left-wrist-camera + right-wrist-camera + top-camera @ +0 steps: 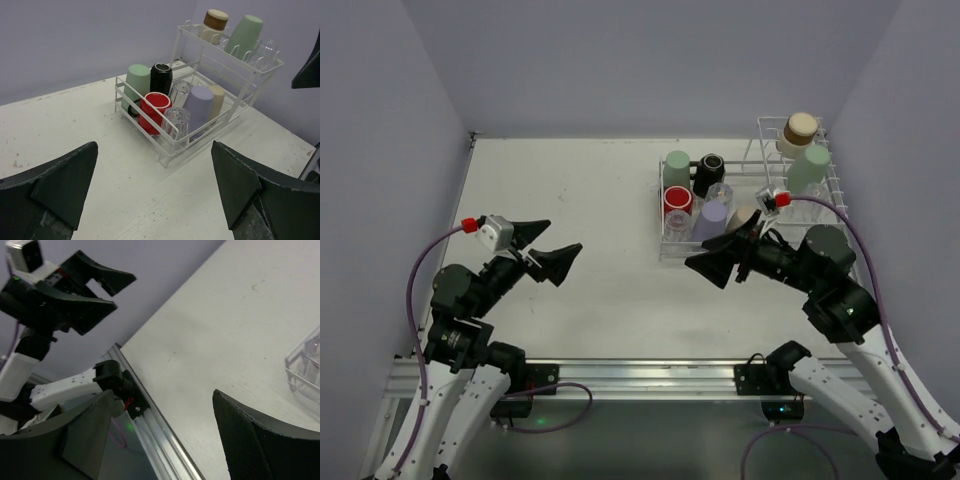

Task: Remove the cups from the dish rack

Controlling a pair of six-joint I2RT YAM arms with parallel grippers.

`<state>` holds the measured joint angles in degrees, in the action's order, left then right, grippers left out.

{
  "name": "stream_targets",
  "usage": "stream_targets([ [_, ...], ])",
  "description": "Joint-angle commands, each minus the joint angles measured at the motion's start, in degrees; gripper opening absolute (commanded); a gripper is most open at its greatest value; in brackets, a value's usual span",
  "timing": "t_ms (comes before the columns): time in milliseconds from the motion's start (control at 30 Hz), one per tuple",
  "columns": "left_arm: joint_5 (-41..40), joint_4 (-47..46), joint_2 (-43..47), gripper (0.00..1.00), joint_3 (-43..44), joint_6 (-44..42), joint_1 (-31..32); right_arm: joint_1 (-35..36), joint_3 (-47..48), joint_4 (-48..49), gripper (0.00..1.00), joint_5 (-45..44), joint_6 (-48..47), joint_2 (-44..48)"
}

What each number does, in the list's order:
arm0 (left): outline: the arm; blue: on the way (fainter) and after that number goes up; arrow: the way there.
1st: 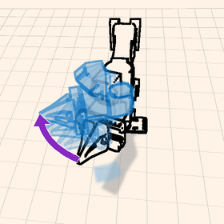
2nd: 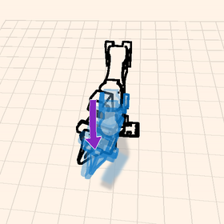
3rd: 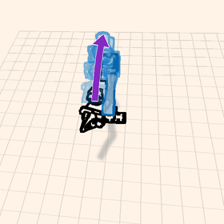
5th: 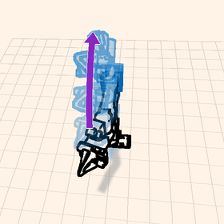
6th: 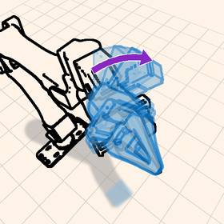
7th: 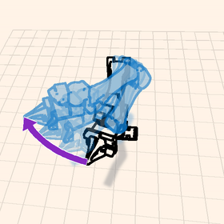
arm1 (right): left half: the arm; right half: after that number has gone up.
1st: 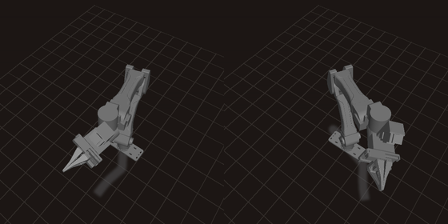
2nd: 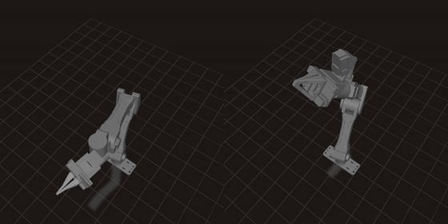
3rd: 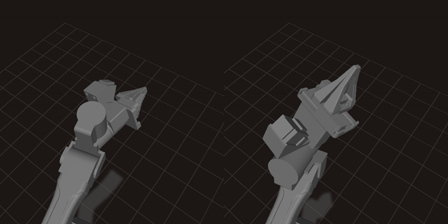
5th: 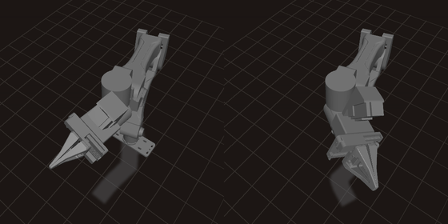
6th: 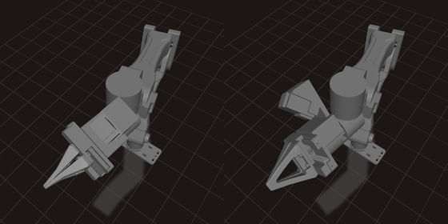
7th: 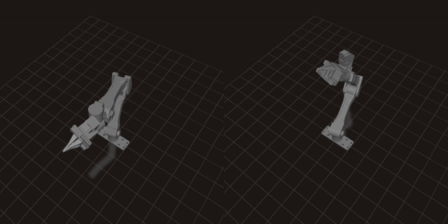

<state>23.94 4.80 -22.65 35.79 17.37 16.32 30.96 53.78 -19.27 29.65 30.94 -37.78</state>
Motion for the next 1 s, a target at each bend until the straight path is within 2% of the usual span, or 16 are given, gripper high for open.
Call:
stream_targets([
  [0,1.5,-0.8,-0.7,1.00,-0.4,-0.2,0.2,1.5,-0.6,-3.8,0.82,-9.6,-3.6,-4.5],
  [33,1.8,-0.8,-0.9,1.00,-0.5,-0.1,0.2,2.8,-1.0,-3.7,0.82,-11.0,-3.9,-5.1],
  [167,3.0,-0.8,-1.5,1.00,-0.4,0.0,0.2,6.7,1.4,-7.2,0.84,-27.9,-5.9,-9.0],
  [233,3.4,-0.8,-1.6,1.00,-0.4,0.0,0.2,8.3,2.6,-8.7,0.86,-32.3,-7.0,-11.1],
  [500,4.2,-0.8,-2.5,1.00,-0.5,0.1,0.2,9.0,5.9,-8.7,0.95,-52.9,-9.0,-21.7],
  [567,4.6,-0.8,-2.7,1.00,-0.5,0.1,0.2,8.9,7.7,-8.7,0.99,-55.1,-9.1,-24.3],
  [967,5.8,-1.0,-4.3,1.00,-0.5,0.2,0.2,2.1,13.0,-5.1,0.99,-58.4,-9.3,-39.0],
])
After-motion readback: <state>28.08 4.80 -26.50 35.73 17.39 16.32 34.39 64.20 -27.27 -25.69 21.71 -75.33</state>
